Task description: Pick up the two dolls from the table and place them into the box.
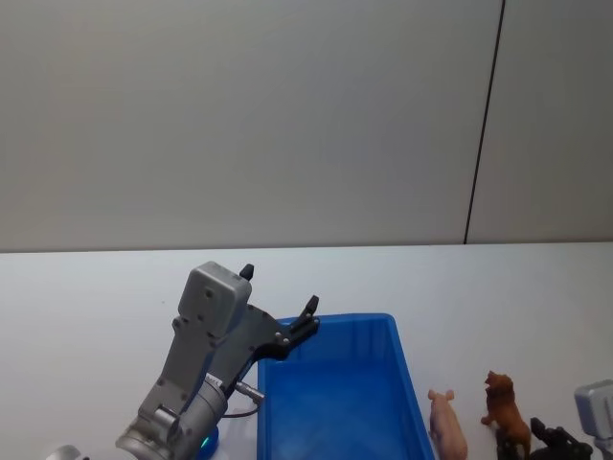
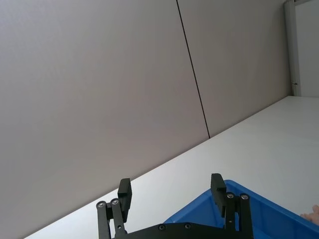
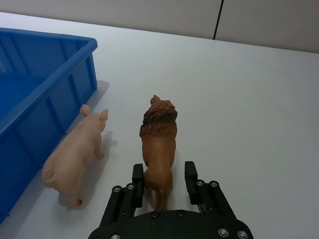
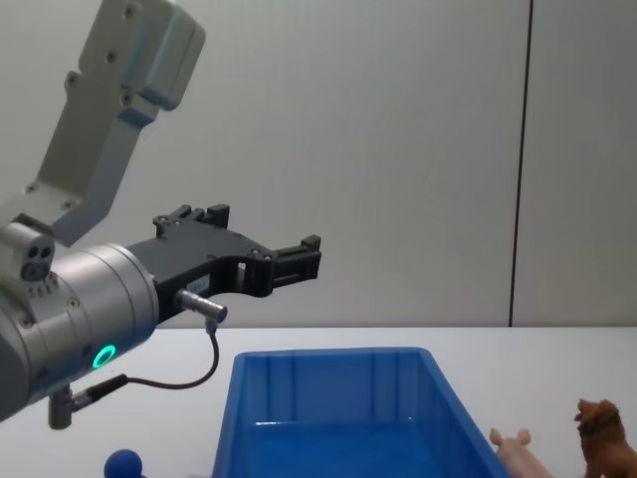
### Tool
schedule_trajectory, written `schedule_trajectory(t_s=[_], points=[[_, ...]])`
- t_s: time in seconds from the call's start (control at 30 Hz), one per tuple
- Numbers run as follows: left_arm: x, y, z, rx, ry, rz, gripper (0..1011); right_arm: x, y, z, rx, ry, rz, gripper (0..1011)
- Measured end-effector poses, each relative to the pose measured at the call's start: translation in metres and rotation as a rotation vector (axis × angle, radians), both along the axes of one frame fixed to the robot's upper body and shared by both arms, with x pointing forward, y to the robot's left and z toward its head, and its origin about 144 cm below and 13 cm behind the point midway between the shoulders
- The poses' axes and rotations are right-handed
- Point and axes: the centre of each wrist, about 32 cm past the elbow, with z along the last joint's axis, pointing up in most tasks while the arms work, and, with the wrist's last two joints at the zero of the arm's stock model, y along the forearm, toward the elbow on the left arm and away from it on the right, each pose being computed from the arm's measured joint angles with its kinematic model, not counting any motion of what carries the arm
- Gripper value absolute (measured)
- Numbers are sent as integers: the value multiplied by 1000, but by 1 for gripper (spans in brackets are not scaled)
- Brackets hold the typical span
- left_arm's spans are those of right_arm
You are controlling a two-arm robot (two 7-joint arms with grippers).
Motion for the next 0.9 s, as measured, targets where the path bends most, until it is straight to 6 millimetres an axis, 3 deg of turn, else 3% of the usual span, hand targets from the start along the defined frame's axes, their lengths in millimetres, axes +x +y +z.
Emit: schedule_trajectory(t_s=[0.27, 0.47, 0.9], points=[[0, 0, 0, 0, 0, 0, 1001, 1, 1, 1, 9, -8, 12, 295], [0, 0, 0, 0, 0, 0, 1000, 1, 2, 8, 20, -35, 23, 289], [0, 0, 0, 0, 0, 0, 1000, 2, 11, 43, 65, -158, 105, 289]])
